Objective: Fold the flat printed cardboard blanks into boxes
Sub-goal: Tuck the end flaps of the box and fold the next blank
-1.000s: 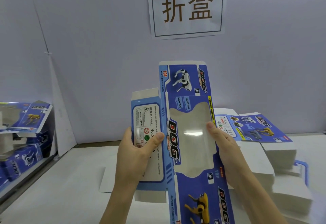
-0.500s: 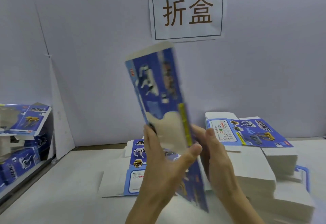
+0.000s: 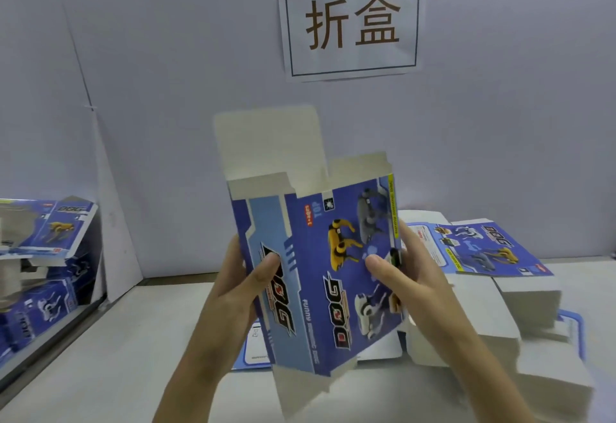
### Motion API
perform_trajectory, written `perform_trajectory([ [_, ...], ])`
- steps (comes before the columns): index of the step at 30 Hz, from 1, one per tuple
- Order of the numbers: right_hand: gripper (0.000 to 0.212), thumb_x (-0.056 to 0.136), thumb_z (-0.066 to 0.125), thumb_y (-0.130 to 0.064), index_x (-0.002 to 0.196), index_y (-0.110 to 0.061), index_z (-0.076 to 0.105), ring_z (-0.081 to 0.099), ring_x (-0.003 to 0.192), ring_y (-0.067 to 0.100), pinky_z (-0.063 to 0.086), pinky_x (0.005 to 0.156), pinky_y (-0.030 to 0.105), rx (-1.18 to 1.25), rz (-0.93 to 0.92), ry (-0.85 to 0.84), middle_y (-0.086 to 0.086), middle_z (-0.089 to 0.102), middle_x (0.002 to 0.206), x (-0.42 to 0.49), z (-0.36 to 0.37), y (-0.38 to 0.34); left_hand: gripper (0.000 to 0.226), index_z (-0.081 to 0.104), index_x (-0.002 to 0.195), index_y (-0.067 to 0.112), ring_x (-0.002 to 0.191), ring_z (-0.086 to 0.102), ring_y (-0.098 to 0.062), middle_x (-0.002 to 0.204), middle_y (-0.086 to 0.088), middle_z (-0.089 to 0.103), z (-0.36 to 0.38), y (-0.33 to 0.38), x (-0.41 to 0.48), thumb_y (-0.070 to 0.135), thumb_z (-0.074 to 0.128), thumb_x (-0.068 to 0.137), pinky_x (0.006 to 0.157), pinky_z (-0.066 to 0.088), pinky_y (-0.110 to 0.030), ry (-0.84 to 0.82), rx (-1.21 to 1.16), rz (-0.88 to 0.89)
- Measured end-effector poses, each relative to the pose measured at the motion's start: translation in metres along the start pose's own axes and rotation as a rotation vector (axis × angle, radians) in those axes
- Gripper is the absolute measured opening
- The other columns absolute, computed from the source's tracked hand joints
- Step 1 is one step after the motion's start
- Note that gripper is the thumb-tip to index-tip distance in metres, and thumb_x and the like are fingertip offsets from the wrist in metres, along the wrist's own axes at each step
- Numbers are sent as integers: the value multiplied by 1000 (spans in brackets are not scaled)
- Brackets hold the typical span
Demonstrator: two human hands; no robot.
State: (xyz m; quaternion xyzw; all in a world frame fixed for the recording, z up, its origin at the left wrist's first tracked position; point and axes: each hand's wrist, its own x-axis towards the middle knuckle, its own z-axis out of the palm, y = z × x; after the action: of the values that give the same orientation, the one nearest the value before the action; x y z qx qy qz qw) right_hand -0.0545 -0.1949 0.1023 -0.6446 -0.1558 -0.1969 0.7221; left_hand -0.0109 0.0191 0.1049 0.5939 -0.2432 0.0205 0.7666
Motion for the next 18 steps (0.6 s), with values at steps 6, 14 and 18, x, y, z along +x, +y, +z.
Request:
perform_trajectory([
  [6,39,79,77,-26,108,-48,61,73,91,22,59,61,27,-25,-54,-44,-4,74,104,-1,5,6,43,40,126,40,88,70,-3,102,8,69,17,-4,4,57,50,87,56,53,-14,69,96,22],
  [14,68,70,70,-65,123,-24,60,63,113,17,54,87,30,323,-20,-27,2,67,122,4,7,6,71,59,123,38,100,65,2,114,12,68,6,7,-7,43,74,53,72,50,-11,-95,263,141],
  [18,35,90,48,-46,120,-39,65,60,116,6,50,94,25,249,-30,24,-11,66,124,4,9,9,78,44,135,51,105,63,-2,119,17,65,12,13,-8,39,75,64,76,51,-12,-150,317,176],
])
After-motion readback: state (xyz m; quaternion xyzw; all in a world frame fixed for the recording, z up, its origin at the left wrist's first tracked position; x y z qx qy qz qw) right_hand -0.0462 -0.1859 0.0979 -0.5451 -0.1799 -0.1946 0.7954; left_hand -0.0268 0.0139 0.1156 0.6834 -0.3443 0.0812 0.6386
